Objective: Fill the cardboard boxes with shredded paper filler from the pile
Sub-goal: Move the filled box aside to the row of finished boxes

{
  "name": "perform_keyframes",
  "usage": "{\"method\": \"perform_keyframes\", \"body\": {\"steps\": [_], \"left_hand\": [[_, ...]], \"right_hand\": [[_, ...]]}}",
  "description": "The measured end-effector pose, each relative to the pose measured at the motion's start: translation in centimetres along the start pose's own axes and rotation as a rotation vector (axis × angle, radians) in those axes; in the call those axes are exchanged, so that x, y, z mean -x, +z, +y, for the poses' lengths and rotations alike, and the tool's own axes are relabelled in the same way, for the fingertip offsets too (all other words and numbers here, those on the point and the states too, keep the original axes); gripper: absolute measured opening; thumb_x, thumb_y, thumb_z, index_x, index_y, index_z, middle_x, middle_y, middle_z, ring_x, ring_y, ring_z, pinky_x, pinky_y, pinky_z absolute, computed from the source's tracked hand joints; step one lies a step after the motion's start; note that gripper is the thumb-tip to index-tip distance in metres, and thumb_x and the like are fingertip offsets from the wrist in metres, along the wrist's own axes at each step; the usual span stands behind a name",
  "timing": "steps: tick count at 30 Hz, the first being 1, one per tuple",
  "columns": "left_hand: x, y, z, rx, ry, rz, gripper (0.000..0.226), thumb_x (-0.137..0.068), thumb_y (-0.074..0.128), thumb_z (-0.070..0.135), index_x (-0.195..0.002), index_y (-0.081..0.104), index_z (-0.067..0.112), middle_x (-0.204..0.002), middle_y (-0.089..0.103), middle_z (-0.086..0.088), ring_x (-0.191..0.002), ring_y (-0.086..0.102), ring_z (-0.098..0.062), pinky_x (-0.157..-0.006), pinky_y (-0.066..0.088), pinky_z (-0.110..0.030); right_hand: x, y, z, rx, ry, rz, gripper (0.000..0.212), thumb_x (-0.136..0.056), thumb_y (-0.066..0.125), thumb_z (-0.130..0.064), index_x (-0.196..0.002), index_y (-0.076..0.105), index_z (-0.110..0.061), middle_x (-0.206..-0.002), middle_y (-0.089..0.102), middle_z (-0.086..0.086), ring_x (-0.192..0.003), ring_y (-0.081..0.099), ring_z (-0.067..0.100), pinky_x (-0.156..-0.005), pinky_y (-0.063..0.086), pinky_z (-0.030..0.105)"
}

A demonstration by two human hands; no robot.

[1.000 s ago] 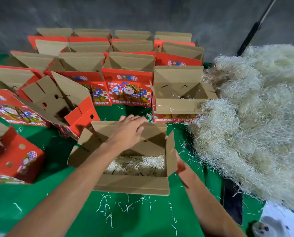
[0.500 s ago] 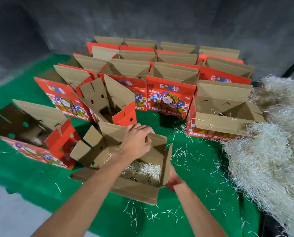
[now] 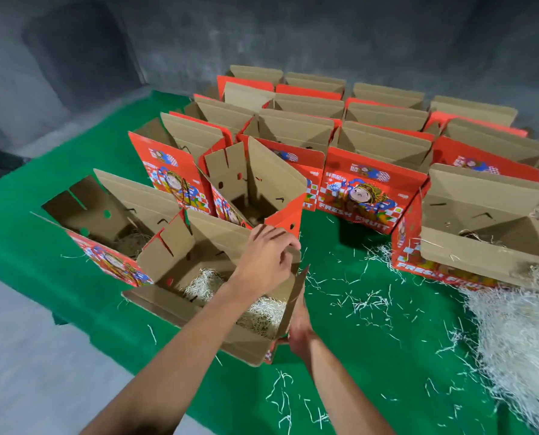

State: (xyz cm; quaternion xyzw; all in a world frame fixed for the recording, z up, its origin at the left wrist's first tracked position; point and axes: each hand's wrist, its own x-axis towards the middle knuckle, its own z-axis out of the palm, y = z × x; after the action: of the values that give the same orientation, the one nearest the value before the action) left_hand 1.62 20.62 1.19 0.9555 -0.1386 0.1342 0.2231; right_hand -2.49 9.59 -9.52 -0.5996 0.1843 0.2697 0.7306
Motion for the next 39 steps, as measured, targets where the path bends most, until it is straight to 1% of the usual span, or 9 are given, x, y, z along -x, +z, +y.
{"method": "perform_keyframes", "body": {"steps": [4,10,15,19,23,25,30,34,39], "left_hand": [[0.1,-1.4,-3.1,-0.097,0.068,0.033,0.030,-0.089,0.054,0.013,-0.116,0.061,0.023,-0.115,0.062,0.008,-0.111,0.052,-0.014,-0.104,0.035,-0.034],[1.1,-4.4,-8.3,-0.114,0.063,0.161,0.034,-0.094,0.049,0.009,-0.126,0.057,0.013,-0.128,0.056,0.002,-0.123,0.049,-0.015,-0.108,0.038,-0.031],[3.0,-7.5,-11.1,-0.390,-0.282,0.286,0.060,-0.082,0.058,0.016,-0.139,0.043,0.009,-0.146,0.042,-0.008,-0.135,0.037,-0.028,-0.115,0.026,-0.046],[4.5,-8.7,-13.1,-0.405,-0.648,0.139,0.092,-0.078,0.070,0.022,-0.151,0.016,0.005,-0.154,0.026,-0.016,-0.143,0.024,-0.035,-0.117,0.021,-0.051],[4.9,-9.1,-15.0,-0.399,-0.773,0.021,0.073,-0.089,0.062,0.022,-0.147,0.021,0.005,-0.137,0.050,-0.016,-0.127,0.047,-0.036,-0.110,0.032,-0.050],[5.3,-9.2,-15.8,-0.454,-0.764,-0.015,0.067,-0.089,0.062,0.021,-0.144,0.025,0.008,-0.130,0.057,-0.015,-0.121,0.052,-0.035,-0.110,0.031,-0.048],[6.6,-10.2,-17.6,-0.482,-0.727,-0.039,0.059,-0.086,0.069,0.022,-0.134,0.036,0.009,-0.123,0.059,-0.012,-0.117,0.054,-0.031,-0.104,0.037,-0.042],[7.7,-11.4,-18.7,-0.463,-0.754,-0.046,0.056,-0.085,0.068,0.016,-0.132,0.039,0.008,-0.118,0.060,-0.014,-0.113,0.056,-0.033,-0.097,0.040,-0.043],[8.5,-12.9,-20.7,-0.439,-0.784,-0.053,0.059,-0.084,0.067,0.013,-0.135,0.038,0.007,-0.121,0.060,-0.014,-0.114,0.055,-0.034,-0.099,0.040,-0.046]], "right_hand": [[-1.2,1.6,-0.1,-0.011,0.024,-0.020,0.088,-0.085,0.012,-0.083,-0.139,0.048,-0.024,-0.143,0.052,0.012,-0.130,0.050,0.034,-0.110,0.034,0.063],[-2.3,3.5,0.1,-0.081,0.026,-0.006,0.082,-0.093,0.009,-0.073,-0.153,0.029,-0.021,-0.157,0.033,0.015,-0.143,0.032,0.037,-0.114,0.025,0.066],[-3.0,4.2,0.4,-0.102,0.089,0.007,0.081,-0.095,0.010,-0.071,-0.157,0.019,-0.018,-0.160,0.025,0.018,-0.145,0.026,0.039,-0.116,0.020,0.064],[-2.8,5.0,0.4,-0.106,0.069,-0.021,0.078,-0.097,0.008,-0.068,-0.157,0.017,-0.019,-0.161,0.022,0.018,-0.136,0.037,0.037,-0.111,0.032,0.056],[-2.7,5.7,0.8,-0.124,0.063,-0.040,0.075,-0.097,0.008,-0.068,-0.157,0.014,-0.023,-0.160,0.024,0.017,-0.122,0.044,0.033,-0.109,0.030,0.052],[-2.7,6.0,0.9,-0.100,0.067,-0.036,0.076,-0.096,0.008,-0.070,-0.156,0.015,-0.026,-0.158,0.028,0.017,-0.126,0.044,0.035,-0.112,0.027,0.058],[-2.3,6.9,0.7,-0.060,0.088,-0.016,0.074,-0.094,0.006,-0.073,-0.135,0.039,-0.021,-0.148,0.043,0.019,-0.129,0.046,0.037,-0.105,0.033,0.070],[-1.5,8.5,1.1,-0.030,0.127,-0.016,0.076,-0.095,0.004,-0.071,-0.151,0.024,-0.023,-0.153,0.037,0.014,-0.137,0.039,0.038,-0.105,0.031,0.069],[-0.9,11.4,1.8,-0.059,0.091,0.005,0.074,-0.096,0.009,-0.069,-0.149,0.025,-0.021,-0.143,0.045,0.010,-0.135,0.042,0.037,-0.109,0.030,0.065]]}}
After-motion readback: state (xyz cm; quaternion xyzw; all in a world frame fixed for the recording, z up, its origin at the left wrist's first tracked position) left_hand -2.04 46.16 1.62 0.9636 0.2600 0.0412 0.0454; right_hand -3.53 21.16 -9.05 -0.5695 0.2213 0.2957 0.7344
